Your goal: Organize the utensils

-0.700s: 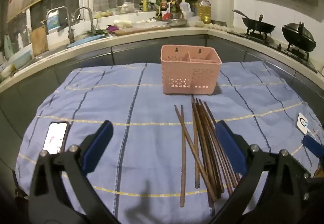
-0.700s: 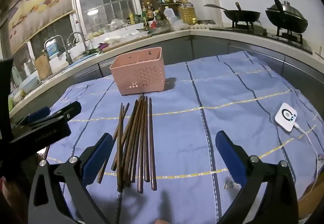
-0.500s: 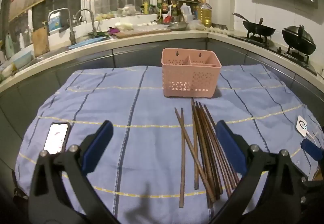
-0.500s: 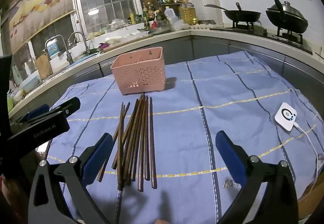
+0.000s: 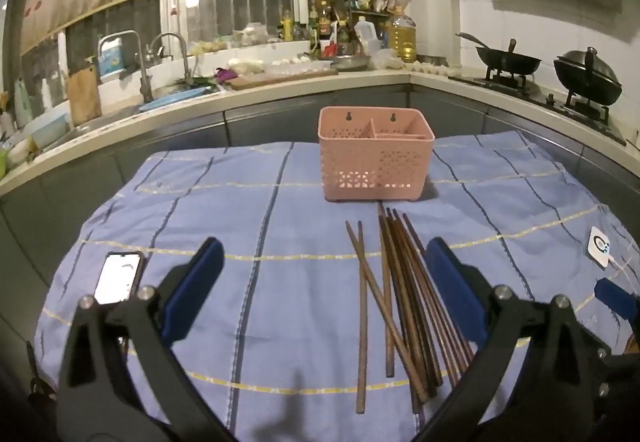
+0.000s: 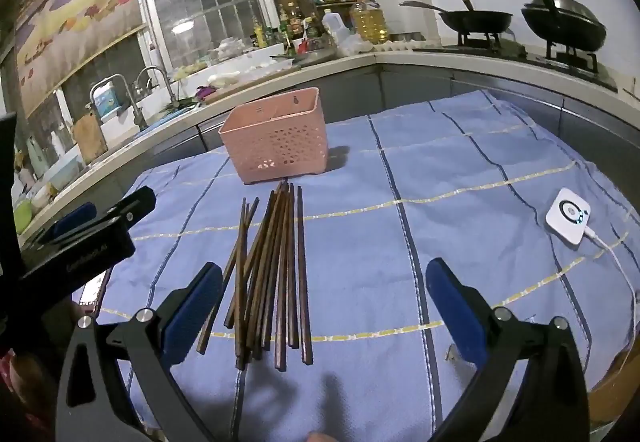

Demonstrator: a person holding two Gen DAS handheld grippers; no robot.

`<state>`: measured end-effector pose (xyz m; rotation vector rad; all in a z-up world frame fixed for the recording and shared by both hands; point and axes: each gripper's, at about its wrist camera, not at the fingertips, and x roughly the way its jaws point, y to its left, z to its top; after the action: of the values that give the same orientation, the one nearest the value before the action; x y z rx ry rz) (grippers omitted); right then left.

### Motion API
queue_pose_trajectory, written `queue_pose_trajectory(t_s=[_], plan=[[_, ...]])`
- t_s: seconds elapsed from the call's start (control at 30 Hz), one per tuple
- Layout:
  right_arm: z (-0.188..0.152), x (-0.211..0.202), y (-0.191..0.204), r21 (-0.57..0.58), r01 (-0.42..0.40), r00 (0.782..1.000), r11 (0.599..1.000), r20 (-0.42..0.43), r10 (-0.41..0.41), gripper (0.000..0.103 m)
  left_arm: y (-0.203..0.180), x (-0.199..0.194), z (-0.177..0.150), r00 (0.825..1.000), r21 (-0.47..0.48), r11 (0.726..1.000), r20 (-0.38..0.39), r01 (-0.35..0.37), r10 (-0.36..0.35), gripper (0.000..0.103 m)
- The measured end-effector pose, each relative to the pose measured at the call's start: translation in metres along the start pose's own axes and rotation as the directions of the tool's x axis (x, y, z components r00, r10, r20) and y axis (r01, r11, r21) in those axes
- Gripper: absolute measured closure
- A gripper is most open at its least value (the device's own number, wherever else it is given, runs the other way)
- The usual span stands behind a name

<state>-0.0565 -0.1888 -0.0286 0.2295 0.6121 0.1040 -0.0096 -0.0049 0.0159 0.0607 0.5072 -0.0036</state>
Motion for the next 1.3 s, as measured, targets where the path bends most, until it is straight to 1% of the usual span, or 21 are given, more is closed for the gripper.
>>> queue_pose_trajectory(t_s=[0.17, 0.3, 0.4, 0.47, 0.5, 0.6, 0.63, 0.73, 0.93, 1.3], plan=[[-0.002, -0.001, -0.007, 0.034, -0.004, 1.0, 0.999, -0.001, 0.004, 0.003, -0.002, 0.002, -0.003, 1.0, 0.01, 1.0, 0.0, -0.019, 0.019, 0.011], [-0.003, -0.002, -0.007, 0.038, -0.028, 1.0, 0.999, 0.004, 0.027, 0.003, 0.003, 0.002, -0.005, 1.0, -0.024, 0.999, 0.004, -0.025, 0.025, 0.012], [-0.007, -0.003, -0.007, 0.047, -0.046, 0.999, 0.998, -0.004, 0.047, 0.003, 0.004, 0.004, -0.004, 1.0, -0.022, 0.999, -0.008, -0.028, 0.028, 0.018], [-0.01, -0.002, -0.01, 0.061, -0.055, 0.998, 0.997, -0.02, 0.056, 0.003, 0.004, 0.005, -0.004, 0.999, -0.012, 0.999, -0.009, -0.033, 0.033, 0.02], [-0.012, 0.0, -0.012, 0.073, -0.061, 0.998, 0.995, -0.03, 0.063, 0.003, 0.004, 0.005, -0.004, 0.999, -0.011, 0.999, -0.005, -0.036, 0.036, 0.02], [-0.014, 0.003, -0.017, 0.111, -0.124, 0.991, 0.986, -0.04, 0.129, 0.003, 0.006, 0.003, -0.005, 0.999, -0.017, 0.999, 0.01, -0.039, 0.039, 0.02], [-0.015, 0.002, -0.019, 0.122, -0.13, 0.99, 0.984, -0.037, 0.136, 0.003, 0.006, 0.003, -0.005, 0.999, -0.018, 0.999, 0.017, -0.044, 0.045, 0.02], [-0.015, -0.002, -0.02, 0.128, -0.127, 0.991, 0.984, -0.018, 0.13, 0.003, 0.005, 0.004, -0.005, 0.998, -0.007, 0.998, 0.023, -0.057, 0.057, 0.02], [-0.011, -0.01, -0.018, 0.107, -0.113, 0.994, 0.988, 0.02, 0.112, 0.003, 0.006, 0.008, -0.007, 0.998, 0.0, 0.998, -0.003, -0.058, 0.058, 0.02], [-0.009, -0.006, -0.018, 0.097, -0.095, 0.995, 0.991, 0.006, 0.095, 0.003, 0.008, 0.014, -0.011, 0.998, -0.006, 0.999, -0.027, -0.049, 0.049, 0.019]])
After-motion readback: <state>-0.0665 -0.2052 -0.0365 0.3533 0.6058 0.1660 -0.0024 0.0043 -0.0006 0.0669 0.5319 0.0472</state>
